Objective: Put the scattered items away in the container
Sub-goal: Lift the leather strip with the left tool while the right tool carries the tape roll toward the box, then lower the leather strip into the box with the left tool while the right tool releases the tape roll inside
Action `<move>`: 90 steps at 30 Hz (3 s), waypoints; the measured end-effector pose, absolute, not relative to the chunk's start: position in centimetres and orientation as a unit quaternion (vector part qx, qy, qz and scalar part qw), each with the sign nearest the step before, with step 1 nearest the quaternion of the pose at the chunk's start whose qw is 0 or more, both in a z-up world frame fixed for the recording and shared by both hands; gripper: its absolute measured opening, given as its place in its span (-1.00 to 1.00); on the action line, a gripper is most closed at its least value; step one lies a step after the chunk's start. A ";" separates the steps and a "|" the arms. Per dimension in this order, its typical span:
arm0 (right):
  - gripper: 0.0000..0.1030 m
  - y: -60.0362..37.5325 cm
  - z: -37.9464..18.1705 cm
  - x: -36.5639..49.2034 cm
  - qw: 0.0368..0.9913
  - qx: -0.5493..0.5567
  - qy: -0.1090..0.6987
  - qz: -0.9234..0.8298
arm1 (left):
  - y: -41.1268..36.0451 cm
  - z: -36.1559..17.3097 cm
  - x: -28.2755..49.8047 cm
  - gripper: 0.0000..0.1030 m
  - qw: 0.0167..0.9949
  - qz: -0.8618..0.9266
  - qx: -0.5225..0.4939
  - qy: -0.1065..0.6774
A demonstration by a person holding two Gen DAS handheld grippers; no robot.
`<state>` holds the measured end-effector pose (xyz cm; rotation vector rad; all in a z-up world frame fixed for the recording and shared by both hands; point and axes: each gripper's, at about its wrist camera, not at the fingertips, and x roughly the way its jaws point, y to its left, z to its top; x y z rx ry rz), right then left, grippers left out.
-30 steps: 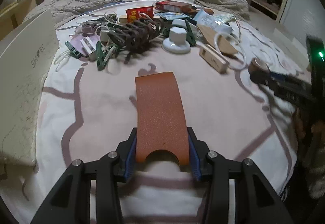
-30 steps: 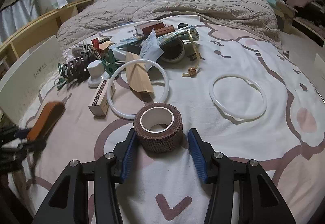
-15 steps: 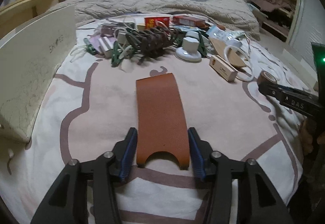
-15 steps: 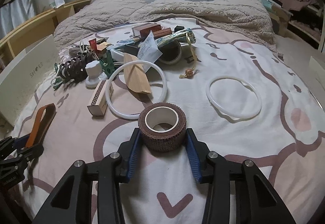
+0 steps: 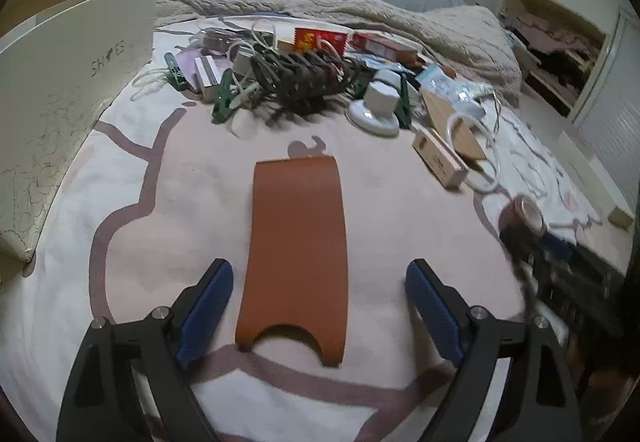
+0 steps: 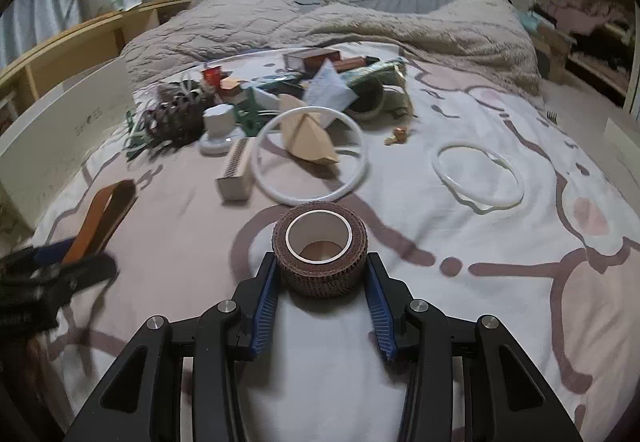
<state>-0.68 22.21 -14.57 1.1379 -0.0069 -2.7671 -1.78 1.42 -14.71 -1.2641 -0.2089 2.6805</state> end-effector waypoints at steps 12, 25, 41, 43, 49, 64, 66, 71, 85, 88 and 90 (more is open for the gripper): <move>-0.16 18.8 -14.7 1.3 0.114 0.365 0.023 -0.924 | 0.0 -14.7 -2.0 -0.12 0.075 0.914 -0.390 -0.087; -0.16 18.8 -14.4 1.2 0.123 0.364 0.019 -0.923 | -0.2 -13.4 -1.1 -0.13 0.073 0.924 -0.366 -0.085; -0.17 16.8 -8.1 -1.0 0.168 0.323 0.004 -0.931 | -2.4 -4.9 -2.7 -0.13 0.065 0.950 -0.295 -0.086; -0.17 16.1 -7.0 -1.6 0.175 0.315 0.005 -0.933 | -3.0 -3.8 -3.1 -0.13 0.066 0.952 -0.285 -0.087; -0.17 13.9 -4.1 -3.8 0.193 0.292 0.009 -0.937 | -5.5 -1.0 -4.7 -0.13 0.058 0.957 -0.263 -0.103; -0.17 5.2 1.7 -7.8 0.240 0.260 0.021 -0.935 | -14.2 4.7 -6.6 -0.13 0.015 0.973 -0.211 -0.089; -0.17 4.0 2.2 -8.1 0.248 0.256 0.027 -0.934 | -15.8 5.1 -6.6 -0.13 -0.002 0.975 -0.206 -0.081; -0.17 0.9 3.0 -8.7 0.264 0.251 0.039 -0.930 | -19.5 5.9 -6.6 -0.13 -0.032 0.977 -0.193 -0.082; -0.17 -7.7 2.7 -11.4 0.315 0.277 0.066 -0.905 | -27.5 3.2 -8.9 -0.13 -0.133 0.961 -0.236 -0.055; -0.17 -9.2 2.2 -11.7 0.322 0.285 0.071 -0.900 | -29.0 1.9 -9.6 -0.13 -0.154 0.954 -0.251 -0.047; -0.17 -10.0 1.9 -11.8 0.326 0.291 0.074 -0.896 | -30.0 1.3 -9.9 -0.13 -0.160 0.951 -0.258 -0.052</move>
